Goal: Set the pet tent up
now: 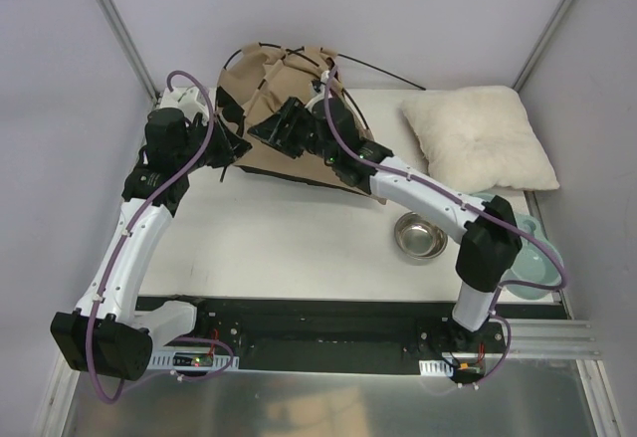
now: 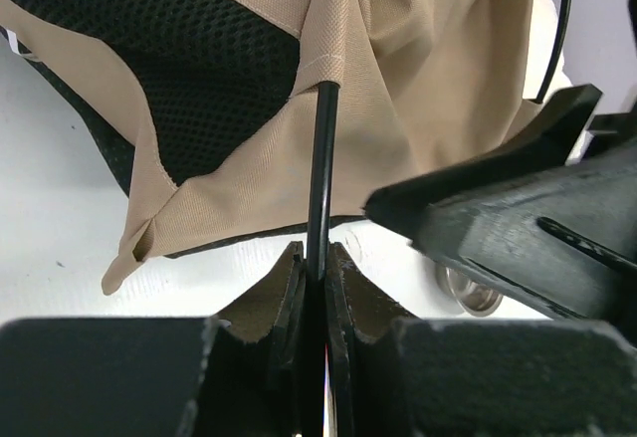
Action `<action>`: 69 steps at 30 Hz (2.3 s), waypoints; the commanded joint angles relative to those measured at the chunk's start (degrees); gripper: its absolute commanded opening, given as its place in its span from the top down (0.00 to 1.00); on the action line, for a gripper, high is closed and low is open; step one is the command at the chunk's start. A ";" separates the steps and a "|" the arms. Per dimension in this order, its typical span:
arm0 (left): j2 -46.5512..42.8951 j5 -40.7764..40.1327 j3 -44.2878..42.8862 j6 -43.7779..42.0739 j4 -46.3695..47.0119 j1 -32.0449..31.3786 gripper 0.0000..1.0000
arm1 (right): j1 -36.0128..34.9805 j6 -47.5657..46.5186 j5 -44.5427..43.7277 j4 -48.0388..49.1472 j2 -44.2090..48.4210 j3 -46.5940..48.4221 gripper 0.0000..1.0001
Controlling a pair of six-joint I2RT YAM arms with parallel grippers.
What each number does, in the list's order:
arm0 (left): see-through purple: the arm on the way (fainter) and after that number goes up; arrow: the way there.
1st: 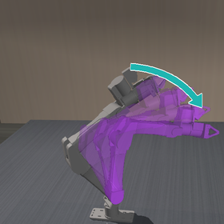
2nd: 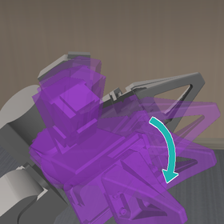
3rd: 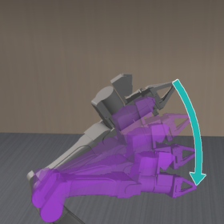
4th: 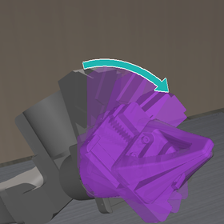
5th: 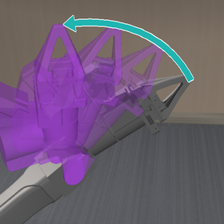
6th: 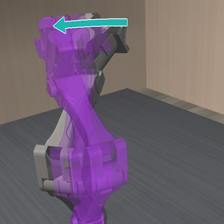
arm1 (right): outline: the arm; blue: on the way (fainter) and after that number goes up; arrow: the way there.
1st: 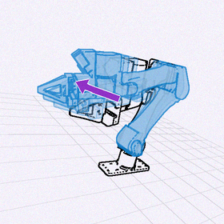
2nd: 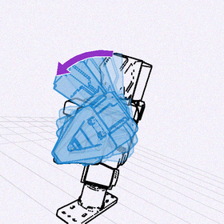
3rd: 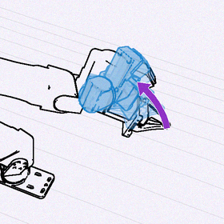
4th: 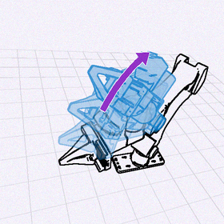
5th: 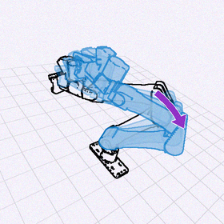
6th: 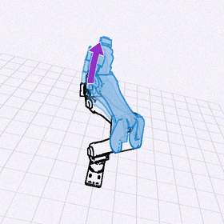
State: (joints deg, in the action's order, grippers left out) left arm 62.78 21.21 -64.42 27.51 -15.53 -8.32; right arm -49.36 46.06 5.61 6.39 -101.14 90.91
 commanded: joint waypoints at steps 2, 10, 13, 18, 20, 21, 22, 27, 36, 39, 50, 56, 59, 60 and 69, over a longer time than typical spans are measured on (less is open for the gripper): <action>-0.03 4.10 0.61 -2.19 3.05 -0.65 1.00 | -2.49 1.05 -7.17 6.26 -1.95 6.29 0.51; 0.14 4.19 1.67 -2.81 3.14 -0.82 1.00 | -3.55 1.40 -8.60 8.12 -4.76 7.69 0.60; 0.14 4.19 1.76 -2.90 3.05 -0.82 1.00 | -3.46 2.27 -8.51 5.13 -6.69 10.33 0.63; -0.29 3.13 2.20 -2.99 2.96 -0.82 1.00 | -3.81 1.58 -11.05 3.72 -4.51 7.88 0.68; -0.38 2.87 2.37 -3.07 2.87 -0.82 1.00 | -3.72 1.05 -11.32 3.63 -3.54 6.83 0.68; -0.38 2.61 2.37 -3.07 2.96 -0.82 1.00 | -3.81 0.87 -11.58 3.45 -3.19 6.39 0.68; -0.21 2.61 2.37 -3.16 2.96 -0.82 1.00 | -3.90 0.78 -11.93 3.45 -2.75 5.95 0.67; -0.38 1.55 2.20 -3.60 2.79 -0.82 1.00 | -4.34 -0.01 -13.78 2.84 -0.46 3.92 0.61; 0.06 4.27 2.11 -4.39 2.79 -0.82 1.00 | -4.16 0.17 -11.15 2.57 -3.62 6.55 0.58; -0.29 5.24 2.20 -4.83 2.78 -0.82 1.00 | -4.07 0.08 -11.32 0.38 -5.46 9.36 0.59; -1.79 8.23 2.90 -6.23 2.43 -0.82 1.00 | -2.76 3.33 -7.28 0.11 -8.37 11.92 0.70; -2.23 9.55 3.16 -7.73 1.38 -0.82 0.90 | -2.05 4.38 -3.94 0.64 -8.46 11.57 1.00; -2.93 8.67 3.25 -8.34 -0.02 -0.74 0.60 | -1.26 3.86 -2.71 1.08 -6.44 9.20 1.00; -3.28 8.58 3.43 -8.61 -0.46 -0.74 0.56 | -0.57 3.77 -1.40 1.34 -5.65 8.41 1.00; -7.85 13.31 5.97 -10.28 -4.86 -0.65 0.33 | 5.94 4.39 14.24 3.97 -0.37 1.38 1.00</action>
State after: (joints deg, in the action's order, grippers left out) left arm 57.45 29.54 -60.23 18.52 -18.72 -8.64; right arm -46.06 50.76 11.35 5.39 -107.37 93.38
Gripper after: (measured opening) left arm 0.660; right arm 0.062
